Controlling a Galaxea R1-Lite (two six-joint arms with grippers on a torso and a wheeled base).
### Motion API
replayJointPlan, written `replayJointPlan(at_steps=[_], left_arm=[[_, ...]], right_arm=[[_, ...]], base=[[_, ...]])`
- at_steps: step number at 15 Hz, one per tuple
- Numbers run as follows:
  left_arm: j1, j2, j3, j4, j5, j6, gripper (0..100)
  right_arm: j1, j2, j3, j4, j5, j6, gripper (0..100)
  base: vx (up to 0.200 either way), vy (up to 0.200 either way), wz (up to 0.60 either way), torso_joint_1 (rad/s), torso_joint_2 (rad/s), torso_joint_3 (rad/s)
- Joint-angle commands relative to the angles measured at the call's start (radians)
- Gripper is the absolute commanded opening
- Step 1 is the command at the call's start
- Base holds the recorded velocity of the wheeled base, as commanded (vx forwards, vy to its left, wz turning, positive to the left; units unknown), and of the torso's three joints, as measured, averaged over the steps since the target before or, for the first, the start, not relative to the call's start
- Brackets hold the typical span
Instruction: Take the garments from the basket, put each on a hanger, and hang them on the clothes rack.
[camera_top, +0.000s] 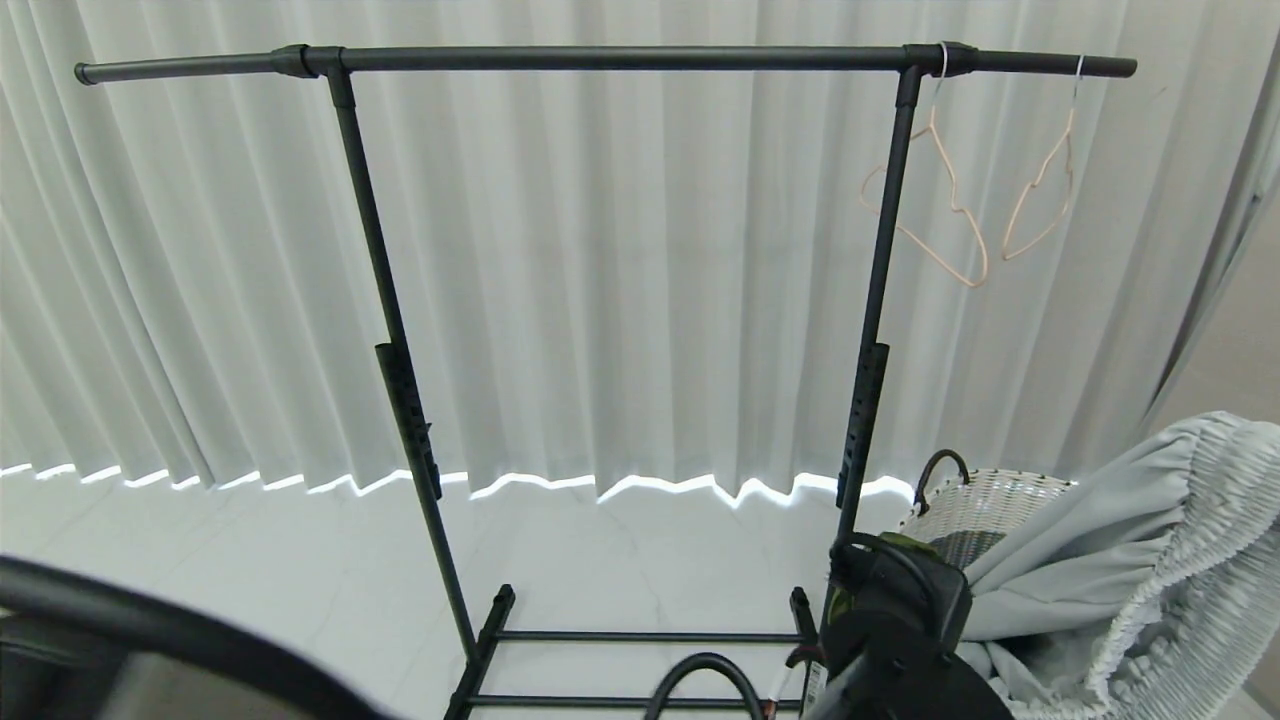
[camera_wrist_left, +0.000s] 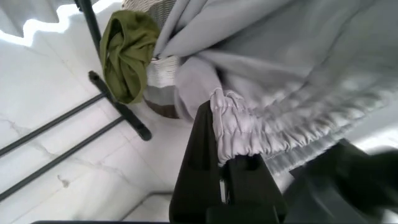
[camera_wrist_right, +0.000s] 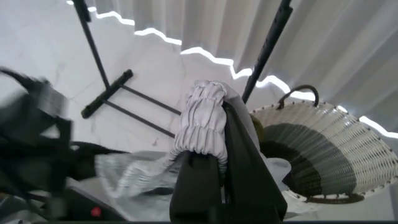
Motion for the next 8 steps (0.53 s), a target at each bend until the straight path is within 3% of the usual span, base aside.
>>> replayJointPlan(at_steps=[1,6,7,8], left_arm=[[-0.019,-0.344,0.127,0.145,-0.057,0.002,0],[-0.032,-0.611,0.124,0.452,-0.045,0.006,0],[-0.032,-0.626,0.124,0.466,-0.035,0.020,0],[-0.029,-0.662,0.132,0.493,0.009,0.081,0]], right_arm=[[0.001,-0.038,-0.021,0.002,0.012,-0.002,0],[0.026,-0.035,-0.057,0.001,0.133,-0.024,0],[0.033,-0.030,-0.057,0.001,0.138,-0.025,0],[0.064,-0.016,-0.055,0.001,0.141,-0.027,0]], base=[[0.000,0.000,0.00,0.000,0.00,0.000],[0.000,0.000,0.00,0.000,0.00,0.000],[0.000,0.000,0.00,0.000,0.00,0.000],[0.000,0.000,0.00,0.000,0.00,0.000]])
